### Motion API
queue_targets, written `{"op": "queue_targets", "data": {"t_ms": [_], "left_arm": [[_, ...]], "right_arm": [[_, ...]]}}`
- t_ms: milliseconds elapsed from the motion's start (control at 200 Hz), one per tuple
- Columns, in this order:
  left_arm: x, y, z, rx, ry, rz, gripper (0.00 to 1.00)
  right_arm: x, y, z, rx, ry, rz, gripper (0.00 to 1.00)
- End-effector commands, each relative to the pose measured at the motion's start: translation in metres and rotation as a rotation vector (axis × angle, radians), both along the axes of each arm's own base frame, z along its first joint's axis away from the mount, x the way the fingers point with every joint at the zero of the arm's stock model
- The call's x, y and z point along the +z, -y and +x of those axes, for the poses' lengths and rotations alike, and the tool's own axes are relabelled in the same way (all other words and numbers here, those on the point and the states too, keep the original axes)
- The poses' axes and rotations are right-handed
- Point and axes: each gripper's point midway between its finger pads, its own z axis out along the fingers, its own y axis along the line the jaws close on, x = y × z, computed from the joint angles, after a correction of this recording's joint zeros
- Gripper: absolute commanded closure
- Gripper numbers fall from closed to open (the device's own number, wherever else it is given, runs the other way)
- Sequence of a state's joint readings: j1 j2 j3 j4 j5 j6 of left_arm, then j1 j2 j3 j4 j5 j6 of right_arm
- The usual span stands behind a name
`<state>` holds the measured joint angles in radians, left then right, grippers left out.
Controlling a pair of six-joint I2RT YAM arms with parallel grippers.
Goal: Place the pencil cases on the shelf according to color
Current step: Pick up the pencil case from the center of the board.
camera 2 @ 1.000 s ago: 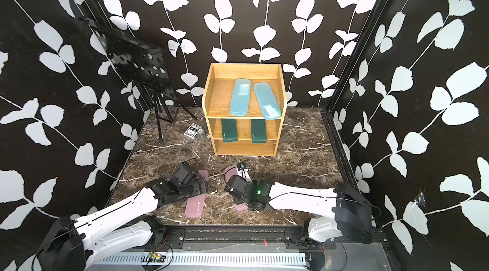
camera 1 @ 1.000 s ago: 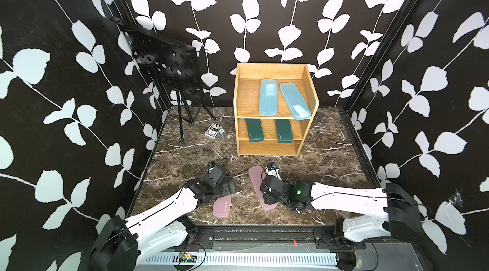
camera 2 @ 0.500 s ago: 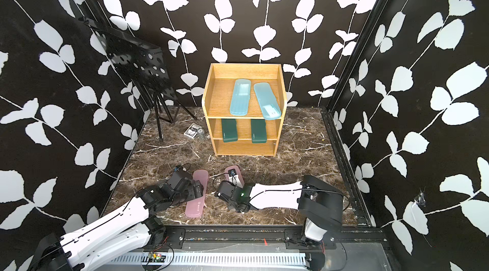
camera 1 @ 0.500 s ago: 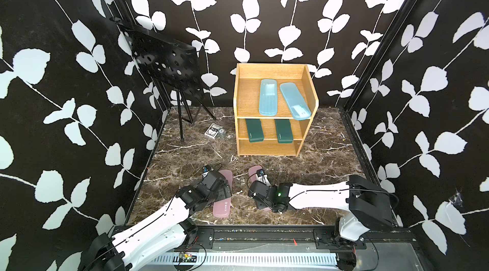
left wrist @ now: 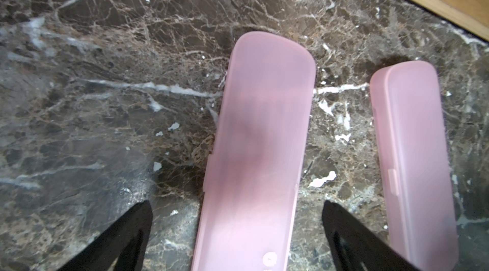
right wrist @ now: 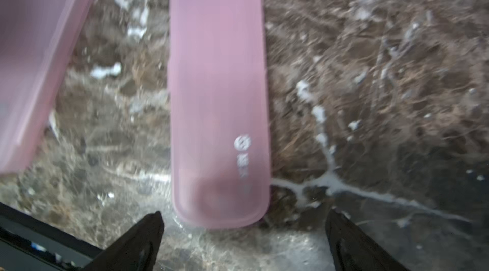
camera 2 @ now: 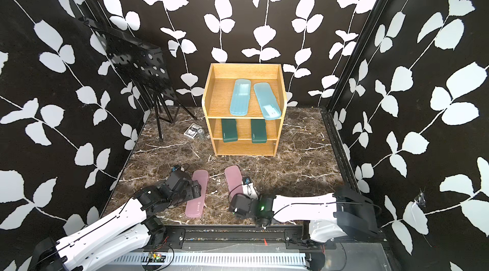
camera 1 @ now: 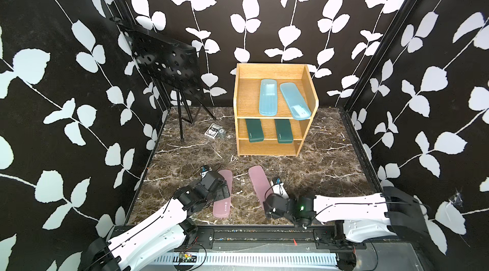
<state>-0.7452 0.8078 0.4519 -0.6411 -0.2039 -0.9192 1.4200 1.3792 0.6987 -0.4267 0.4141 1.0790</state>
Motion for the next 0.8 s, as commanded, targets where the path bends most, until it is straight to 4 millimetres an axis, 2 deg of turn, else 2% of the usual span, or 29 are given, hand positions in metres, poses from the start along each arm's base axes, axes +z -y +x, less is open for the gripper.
{"op": "queue_targets", "data": {"t_ms": [0,95,220,360,595,795], "left_arm": [[0.003,-0.004,0.002,-0.017,-0.006,0.051,0.01],[0.008,-0.004,0.0,-0.04,-0.017,0.066,0.01],[0.015,-0.012,-0.004,-0.044,-0.015,0.095,0.01],[0.009,-0.021,-0.005,-0.017,0.026,0.092,0.01],[-0.006,-0.019,-0.01,0.009,0.01,0.051,0.01],[-0.01,-0.013,-0.007,-0.001,0.0,0.042,0.01]], "right_arm": [[0.0,-0.009,0.004,-0.076,0.061,-0.009,0.01],[0.006,-0.022,0.005,-0.056,0.083,-0.055,0.01],[0.013,-0.023,0.011,-0.064,0.125,-0.097,0.01],[0.014,-0.028,0.01,-0.021,0.127,-0.031,0.01],[-0.005,-0.028,0.01,0.008,0.042,-0.041,0.01],[-0.033,-0.024,0.01,-0.007,-0.102,-0.018,0.01]]}}
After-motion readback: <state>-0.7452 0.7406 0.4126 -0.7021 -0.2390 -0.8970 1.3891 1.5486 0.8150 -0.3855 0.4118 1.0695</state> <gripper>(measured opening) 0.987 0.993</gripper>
